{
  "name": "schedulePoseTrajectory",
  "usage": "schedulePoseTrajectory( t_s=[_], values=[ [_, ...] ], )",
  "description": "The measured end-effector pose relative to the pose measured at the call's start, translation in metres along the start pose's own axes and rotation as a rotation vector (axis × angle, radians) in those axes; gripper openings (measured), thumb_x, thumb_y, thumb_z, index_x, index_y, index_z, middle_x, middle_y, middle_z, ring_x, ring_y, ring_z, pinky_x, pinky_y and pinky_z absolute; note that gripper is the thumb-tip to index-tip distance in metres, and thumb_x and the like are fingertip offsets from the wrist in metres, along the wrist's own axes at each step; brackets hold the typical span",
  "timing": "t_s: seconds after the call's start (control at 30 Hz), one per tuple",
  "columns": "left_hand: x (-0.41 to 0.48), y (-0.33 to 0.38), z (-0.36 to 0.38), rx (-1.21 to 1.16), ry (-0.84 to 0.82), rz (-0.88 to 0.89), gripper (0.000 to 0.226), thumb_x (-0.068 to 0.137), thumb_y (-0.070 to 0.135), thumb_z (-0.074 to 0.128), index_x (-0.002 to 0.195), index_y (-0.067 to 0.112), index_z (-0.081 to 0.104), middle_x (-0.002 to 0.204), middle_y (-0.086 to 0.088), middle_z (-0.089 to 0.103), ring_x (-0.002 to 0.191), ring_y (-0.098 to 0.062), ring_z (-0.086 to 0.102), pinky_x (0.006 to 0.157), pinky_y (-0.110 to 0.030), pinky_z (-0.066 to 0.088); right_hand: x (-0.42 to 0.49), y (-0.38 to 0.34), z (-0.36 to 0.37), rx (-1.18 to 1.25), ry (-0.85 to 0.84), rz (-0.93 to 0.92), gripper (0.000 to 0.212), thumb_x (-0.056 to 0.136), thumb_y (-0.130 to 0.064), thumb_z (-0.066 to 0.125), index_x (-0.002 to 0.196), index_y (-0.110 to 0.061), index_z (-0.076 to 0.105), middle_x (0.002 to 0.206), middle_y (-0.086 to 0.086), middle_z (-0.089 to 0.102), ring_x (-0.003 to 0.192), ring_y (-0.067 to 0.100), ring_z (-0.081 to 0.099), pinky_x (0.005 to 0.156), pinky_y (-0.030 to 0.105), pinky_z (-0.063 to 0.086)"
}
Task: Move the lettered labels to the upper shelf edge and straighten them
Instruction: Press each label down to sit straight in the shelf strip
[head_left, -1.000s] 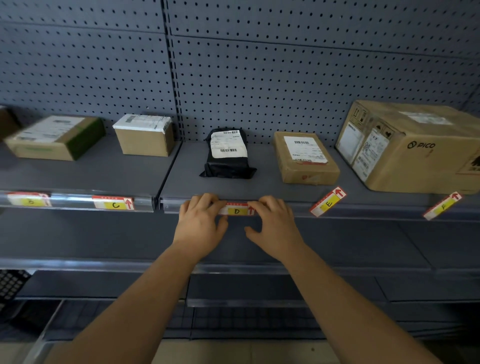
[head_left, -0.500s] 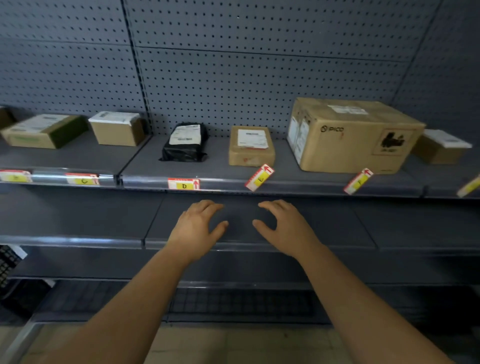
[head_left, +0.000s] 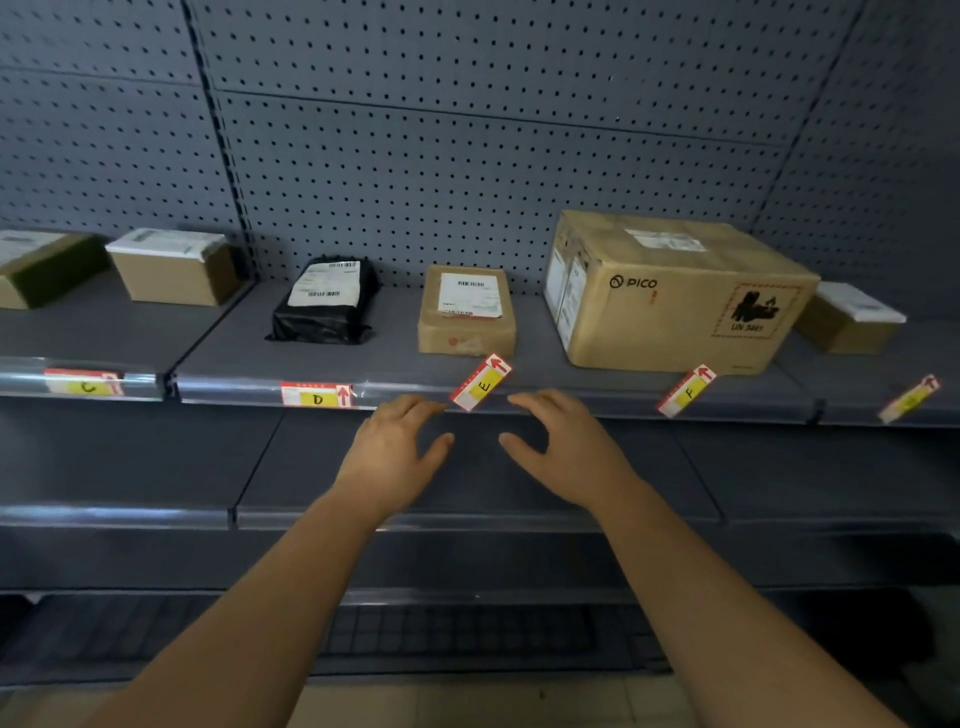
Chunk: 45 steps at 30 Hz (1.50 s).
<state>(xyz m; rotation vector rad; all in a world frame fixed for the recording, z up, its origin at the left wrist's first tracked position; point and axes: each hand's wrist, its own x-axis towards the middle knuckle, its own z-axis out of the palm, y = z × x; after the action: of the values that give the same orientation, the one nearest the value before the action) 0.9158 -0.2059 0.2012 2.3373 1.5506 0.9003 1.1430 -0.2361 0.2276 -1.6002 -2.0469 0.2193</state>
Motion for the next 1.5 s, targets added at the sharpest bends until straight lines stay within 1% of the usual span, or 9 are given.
schedulePoseTrajectory(
  t_s=[0.17,0.33,0.47,0.67,0.77,0.87,1.0,1.17,1.5],
  values=[
    [0.031,-0.010,0.007,-0.004,0.015,0.035,0.038,0.088,0.035,0.058,0.124,0.024,0.055,0.120,0.001,0.058,0.113,-0.020,0.050,0.098,-0.041,0.042,0.048,0.004,0.001,-0.059,0.064,-0.044,0.054,0.089,-0.040,0.060,0.140,-0.029,0.045,0.127,-0.001,0.050,0.119,0.017,0.045,0.097,0.036,0.044],
    [0.041,-0.018,0.017,-0.003,0.001,0.040,0.037,0.087,0.032,0.060,0.123,0.024,0.056,0.119,0.000,0.059,0.112,-0.022,0.050,0.097,-0.043,0.042,0.073,0.004,0.020,-0.303,0.022,-0.114,0.074,0.085,-0.046,0.062,0.149,-0.028,0.031,0.137,0.004,0.039,0.125,0.026,0.036,0.100,0.042,0.038],
    [0.045,-0.020,0.022,0.021,-0.009,0.024,0.039,0.086,0.033,0.060,0.124,0.023,0.056,0.121,0.000,0.058,0.114,-0.022,0.049,0.098,-0.043,0.041,0.078,0.011,0.027,-0.358,-0.005,-0.086,0.072,0.084,-0.048,0.063,0.146,-0.025,0.036,0.138,0.004,0.036,0.126,0.027,0.034,0.103,0.042,0.033],
    [0.051,-0.015,0.036,0.063,-0.008,0.022,0.039,0.086,0.036,0.059,0.123,0.022,0.056,0.120,-0.001,0.058,0.113,-0.024,0.049,0.097,-0.044,0.041,0.064,0.031,0.025,-0.284,0.024,-0.021,0.054,0.082,-0.039,0.066,0.131,-0.020,0.054,0.125,0.004,0.044,0.117,0.026,0.042,0.096,0.039,0.036],
    [0.053,-0.008,0.043,0.097,0.020,0.008,0.038,0.086,0.036,0.059,0.122,0.022,0.057,0.119,-0.001,0.058,0.112,-0.024,0.049,0.098,-0.043,0.040,0.054,0.039,0.028,-0.230,0.025,-0.018,0.055,0.083,-0.035,0.068,0.133,-0.020,0.053,0.124,0.004,0.044,0.116,0.024,0.043,0.096,0.038,0.035],
    [0.056,-0.005,0.045,0.134,0.033,0.007,0.038,0.086,0.035,0.060,0.121,0.021,0.057,0.117,-0.001,0.057,0.110,-0.024,0.050,0.096,-0.042,0.039,0.049,0.044,0.034,-0.226,0.086,-0.022,0.058,0.082,-0.034,0.069,0.135,-0.020,0.053,0.124,0.006,0.044,0.116,0.025,0.044,0.097,0.041,0.039],
    [0.059,-0.005,0.046,0.169,0.041,-0.003,0.039,0.085,0.034,0.060,0.122,0.022,0.056,0.116,-0.001,0.056,0.110,-0.023,0.049,0.097,-0.044,0.038,0.046,0.044,0.041,-0.226,0.064,0.008,0.064,0.085,-0.035,0.066,0.143,-0.022,0.043,0.121,0.004,0.045,0.114,0.022,0.044,0.102,0.040,0.036],
    [0.058,-0.004,0.049,0.198,0.060,0.005,0.038,0.084,0.034,0.061,0.120,0.022,0.058,0.113,-0.001,0.056,0.106,-0.024,0.050,0.094,-0.045,0.040,0.039,0.043,0.050,-0.226,0.071,0.015,0.071,0.084,-0.038,0.065,0.147,-0.022,0.037,0.128,0.002,0.044,0.121,0.022,0.042,0.105,0.040,0.033],
    [0.059,-0.005,0.050,0.233,0.072,0.009,0.035,0.085,0.036,0.059,0.118,0.023,0.059,0.112,-0.001,0.055,0.104,-0.023,0.050,0.093,-0.043,0.039,0.044,0.041,0.052,-0.191,0.108,-0.011,0.060,0.081,-0.036,0.069,0.136,-0.018,0.052,0.120,0.002,0.046,0.113,0.021,0.047,0.100,0.038,0.038]
  ],
)
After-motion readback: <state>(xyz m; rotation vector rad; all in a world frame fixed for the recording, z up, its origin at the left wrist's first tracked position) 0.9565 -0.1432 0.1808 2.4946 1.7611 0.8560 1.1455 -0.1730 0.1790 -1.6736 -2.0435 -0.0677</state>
